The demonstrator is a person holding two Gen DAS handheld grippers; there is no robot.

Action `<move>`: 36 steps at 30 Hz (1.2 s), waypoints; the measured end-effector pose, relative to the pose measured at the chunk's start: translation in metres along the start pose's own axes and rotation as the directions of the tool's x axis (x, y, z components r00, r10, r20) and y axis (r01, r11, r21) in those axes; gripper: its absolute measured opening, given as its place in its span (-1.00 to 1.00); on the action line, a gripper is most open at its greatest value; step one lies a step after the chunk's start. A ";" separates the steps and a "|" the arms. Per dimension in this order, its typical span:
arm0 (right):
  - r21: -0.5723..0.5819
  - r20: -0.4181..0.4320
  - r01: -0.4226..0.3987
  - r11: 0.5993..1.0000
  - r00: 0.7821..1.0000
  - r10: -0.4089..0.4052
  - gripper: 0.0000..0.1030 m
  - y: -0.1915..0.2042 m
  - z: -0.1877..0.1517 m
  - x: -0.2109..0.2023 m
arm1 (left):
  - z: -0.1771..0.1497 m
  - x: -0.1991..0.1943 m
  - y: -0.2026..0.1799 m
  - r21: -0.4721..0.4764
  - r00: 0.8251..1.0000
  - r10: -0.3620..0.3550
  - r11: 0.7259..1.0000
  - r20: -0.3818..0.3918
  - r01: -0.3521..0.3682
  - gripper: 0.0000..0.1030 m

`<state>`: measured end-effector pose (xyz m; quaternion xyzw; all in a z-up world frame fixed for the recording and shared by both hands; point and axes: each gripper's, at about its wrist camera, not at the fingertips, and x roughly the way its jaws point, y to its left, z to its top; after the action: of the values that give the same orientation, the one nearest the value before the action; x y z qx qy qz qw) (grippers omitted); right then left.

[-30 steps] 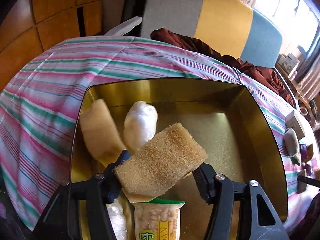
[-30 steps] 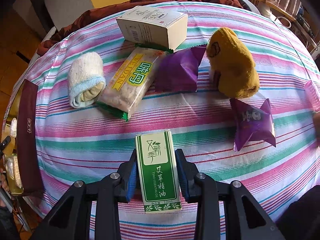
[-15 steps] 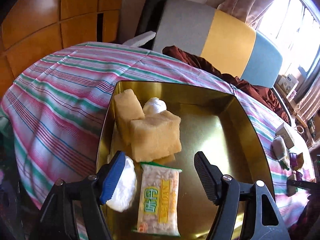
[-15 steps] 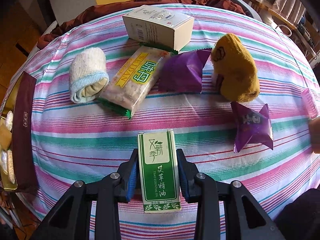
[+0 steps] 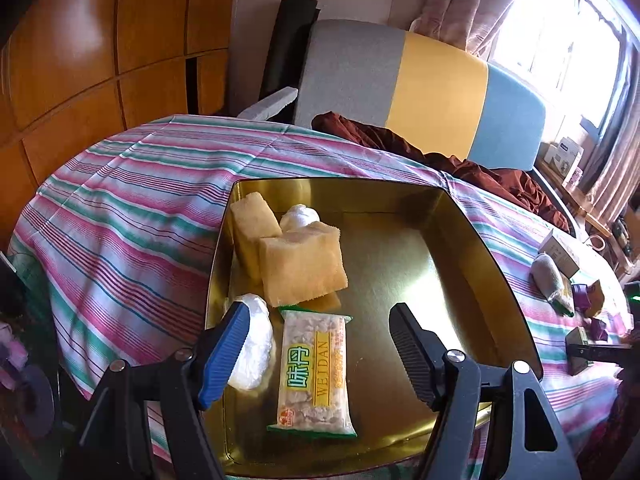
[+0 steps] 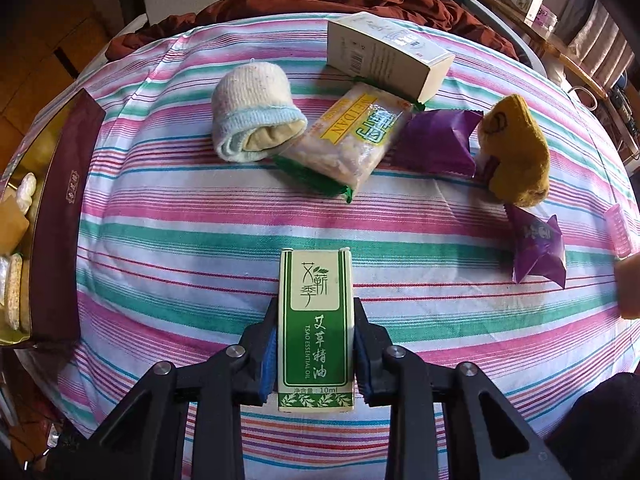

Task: Organize objects
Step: 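Lower the yellow sponge into the gold tray and open the left tool, then carry the green-and-white box into the gold tray and open the right tool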

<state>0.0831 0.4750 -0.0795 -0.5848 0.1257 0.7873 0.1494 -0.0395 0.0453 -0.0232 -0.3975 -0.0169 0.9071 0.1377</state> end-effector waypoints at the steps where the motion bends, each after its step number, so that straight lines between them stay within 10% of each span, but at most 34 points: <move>1: -0.002 0.002 0.002 1.000 1.000 -0.002 -0.41 -0.004 -0.001 0.000 | -0.002 0.000 -0.001 0.001 1.000 -0.004 1.000 -0.003 0.004 0.42; 13: -0.057 0.049 -0.146 0.988 0.988 0.148 -0.42 0.024 -0.001 -0.026 | -0.012 -0.008 -0.001 0.015 1.000 -0.006 1.000 0.004 0.006 0.42; 24: -0.299 0.074 -0.364 0.882 0.913 0.402 -0.42 0.201 0.067 -0.062 | -0.011 -0.017 0.013 -0.010 1.000 -0.005 1.000 0.026 0.005 0.42; 36: -0.287 -0.055 -0.313 0.905 0.949 0.311 -0.42 0.334 0.118 0.029 | -0.017 -0.021 0.065 -0.120 0.999 0.043 0.992 0.026 -0.040 0.42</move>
<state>-0.1565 0.2126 -0.0659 -0.5760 0.1003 0.8085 -0.0671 -0.0285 -0.0240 -0.0290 -0.3921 -0.0648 0.9128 0.0946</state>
